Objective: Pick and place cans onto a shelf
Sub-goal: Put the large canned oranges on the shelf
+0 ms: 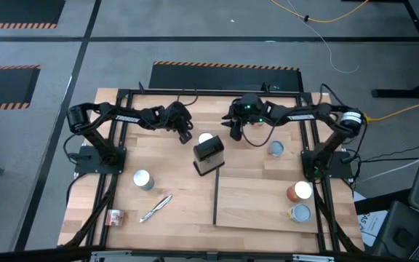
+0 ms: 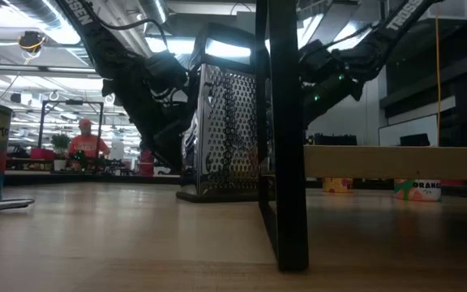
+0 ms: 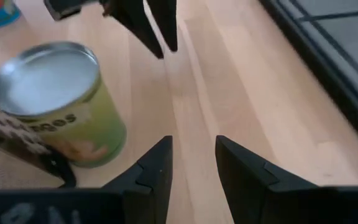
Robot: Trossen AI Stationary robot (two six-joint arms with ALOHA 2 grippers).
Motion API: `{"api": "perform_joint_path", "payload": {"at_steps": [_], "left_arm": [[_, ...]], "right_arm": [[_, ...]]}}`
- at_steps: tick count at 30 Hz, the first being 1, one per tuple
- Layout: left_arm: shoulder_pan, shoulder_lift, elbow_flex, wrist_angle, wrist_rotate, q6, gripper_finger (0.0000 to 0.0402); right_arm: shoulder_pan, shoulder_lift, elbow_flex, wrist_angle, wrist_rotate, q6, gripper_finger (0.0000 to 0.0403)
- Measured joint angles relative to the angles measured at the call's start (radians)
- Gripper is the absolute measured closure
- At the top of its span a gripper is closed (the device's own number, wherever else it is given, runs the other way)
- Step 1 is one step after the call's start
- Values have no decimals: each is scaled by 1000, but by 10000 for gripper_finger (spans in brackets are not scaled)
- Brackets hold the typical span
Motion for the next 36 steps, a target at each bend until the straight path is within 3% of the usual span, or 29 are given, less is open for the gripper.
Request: {"api": "perform_joint_path", "payload": {"at_steps": [7,15,21,28,36], "left_arm": [[-31,0,0,0,6,0,318],[-82,0,0,7,124,26,318],[-138,0,0,78,131,25,318],[-173,31,1,310,134,27,318],[-171,33,0,305,125,26,318]], "right_arm": [[0,-134,0,-52,26,39,276],[0,-241,1,-201,22,113,276],[0,-248,1,-283,14,118,276],[22,-248,1,-297,12,116,276],[29,-248,1,-308,-39,116,276]]}}
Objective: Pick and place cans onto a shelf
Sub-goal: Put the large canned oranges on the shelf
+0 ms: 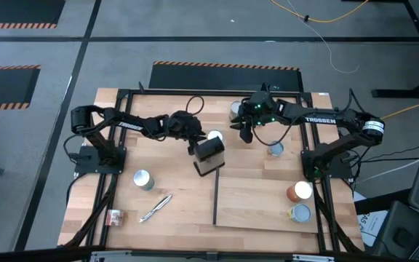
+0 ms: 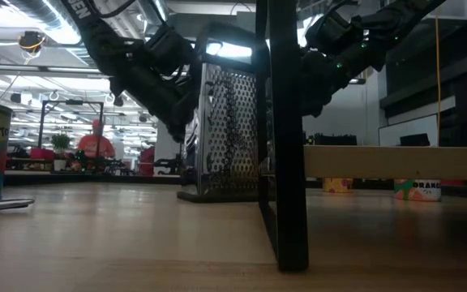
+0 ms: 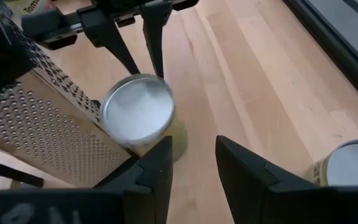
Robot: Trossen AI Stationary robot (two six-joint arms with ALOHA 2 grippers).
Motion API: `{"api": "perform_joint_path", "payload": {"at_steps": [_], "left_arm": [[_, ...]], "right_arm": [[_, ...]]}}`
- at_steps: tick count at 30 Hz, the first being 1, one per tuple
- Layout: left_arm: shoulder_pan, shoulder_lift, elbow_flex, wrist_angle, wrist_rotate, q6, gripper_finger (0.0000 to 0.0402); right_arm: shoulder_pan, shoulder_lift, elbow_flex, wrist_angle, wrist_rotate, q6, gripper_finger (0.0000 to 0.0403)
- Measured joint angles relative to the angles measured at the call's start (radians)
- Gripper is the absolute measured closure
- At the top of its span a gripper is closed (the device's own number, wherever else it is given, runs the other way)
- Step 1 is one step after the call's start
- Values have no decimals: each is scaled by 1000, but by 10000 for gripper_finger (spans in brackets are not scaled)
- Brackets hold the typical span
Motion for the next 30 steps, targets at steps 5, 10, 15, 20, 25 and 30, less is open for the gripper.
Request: {"api": "perform_joint_path", "payload": {"at_steps": [5,10,15,20,25,30], "left_arm": [[4,0,0,-4,0,0,318],[3,0,0,-11,-6,0,318],[4,0,0,-72,-28,0,318],[6,0,0,-107,-28,-8,318],[5,0,0,-109,-28,-32,318],[5,0,0,-109,-28,-35,318]], "right_arm": [[3,0,0,0,-23,-5,276],[20,0,0,1,-127,-97,276],[44,0,0,5,-131,-204,276],[65,0,0,17,-130,-356,276],[83,0,0,42,-130,-467,276],[106,0,0,74,-124,-562,276]]}}
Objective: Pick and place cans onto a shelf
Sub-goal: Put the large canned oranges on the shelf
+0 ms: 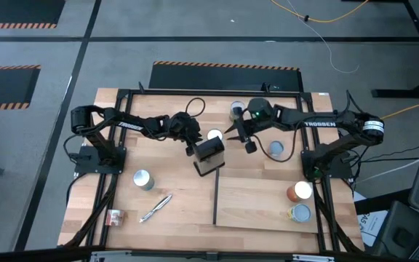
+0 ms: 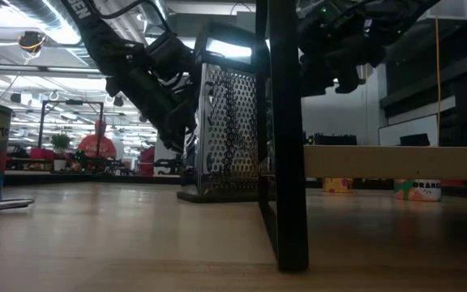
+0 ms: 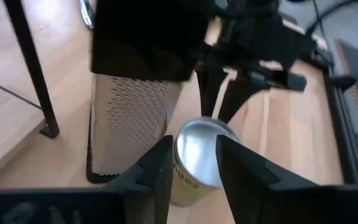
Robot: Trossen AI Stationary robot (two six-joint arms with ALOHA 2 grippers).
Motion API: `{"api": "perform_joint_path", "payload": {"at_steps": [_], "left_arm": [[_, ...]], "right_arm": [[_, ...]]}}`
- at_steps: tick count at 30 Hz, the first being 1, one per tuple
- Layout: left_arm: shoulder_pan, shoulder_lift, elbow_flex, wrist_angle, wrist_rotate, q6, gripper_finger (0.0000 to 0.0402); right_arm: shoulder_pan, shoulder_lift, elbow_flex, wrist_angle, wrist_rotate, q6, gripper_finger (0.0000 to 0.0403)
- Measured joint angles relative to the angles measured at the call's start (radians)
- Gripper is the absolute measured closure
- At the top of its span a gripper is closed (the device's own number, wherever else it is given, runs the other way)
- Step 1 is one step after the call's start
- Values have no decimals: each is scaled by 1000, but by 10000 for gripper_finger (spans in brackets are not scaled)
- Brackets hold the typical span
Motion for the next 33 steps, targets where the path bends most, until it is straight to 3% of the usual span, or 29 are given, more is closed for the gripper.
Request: {"api": "perform_joint_path", "payload": {"at_steps": [33], "left_arm": [[0,0,0,0,0,1,317]], "right_arm": [[15,242,2,153,-9,-20,277]]}}
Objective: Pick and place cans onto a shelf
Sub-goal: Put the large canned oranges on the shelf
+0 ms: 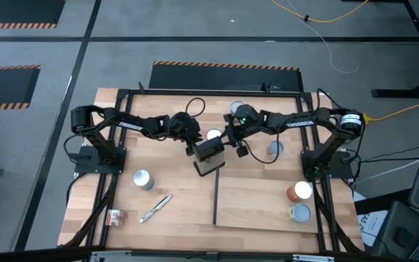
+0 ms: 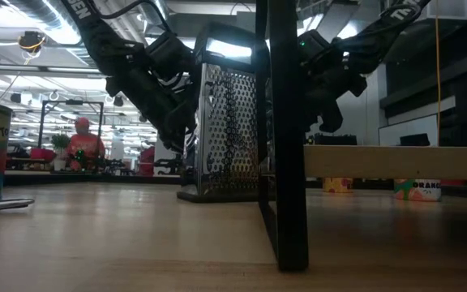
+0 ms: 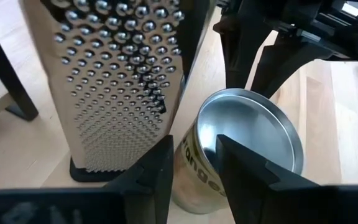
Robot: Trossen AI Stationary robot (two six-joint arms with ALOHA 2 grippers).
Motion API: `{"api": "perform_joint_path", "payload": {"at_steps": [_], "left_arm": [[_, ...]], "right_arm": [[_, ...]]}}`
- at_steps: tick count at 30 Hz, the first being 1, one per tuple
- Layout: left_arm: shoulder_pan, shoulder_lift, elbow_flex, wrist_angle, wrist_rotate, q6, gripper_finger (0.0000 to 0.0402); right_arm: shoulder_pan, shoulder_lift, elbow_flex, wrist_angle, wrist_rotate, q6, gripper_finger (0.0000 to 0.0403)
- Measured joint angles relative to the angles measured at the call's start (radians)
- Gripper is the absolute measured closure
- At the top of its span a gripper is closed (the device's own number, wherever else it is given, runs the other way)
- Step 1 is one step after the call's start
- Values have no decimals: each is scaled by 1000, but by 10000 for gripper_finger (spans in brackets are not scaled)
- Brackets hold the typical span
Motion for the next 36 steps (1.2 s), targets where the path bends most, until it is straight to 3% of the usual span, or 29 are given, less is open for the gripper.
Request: {"api": "perform_joint_path", "payload": {"at_steps": [21,31,36], "left_arm": [[0,0,0,0,0,1,318],[0,0,0,0,0,1,318],[0,0,0,0,0,2,318]], "right_arm": [[0,7,2,-2,-1,1,393],[-1,5,-1,11,3,6,398],[0,-31,-5,-17,56,8,399]]}}
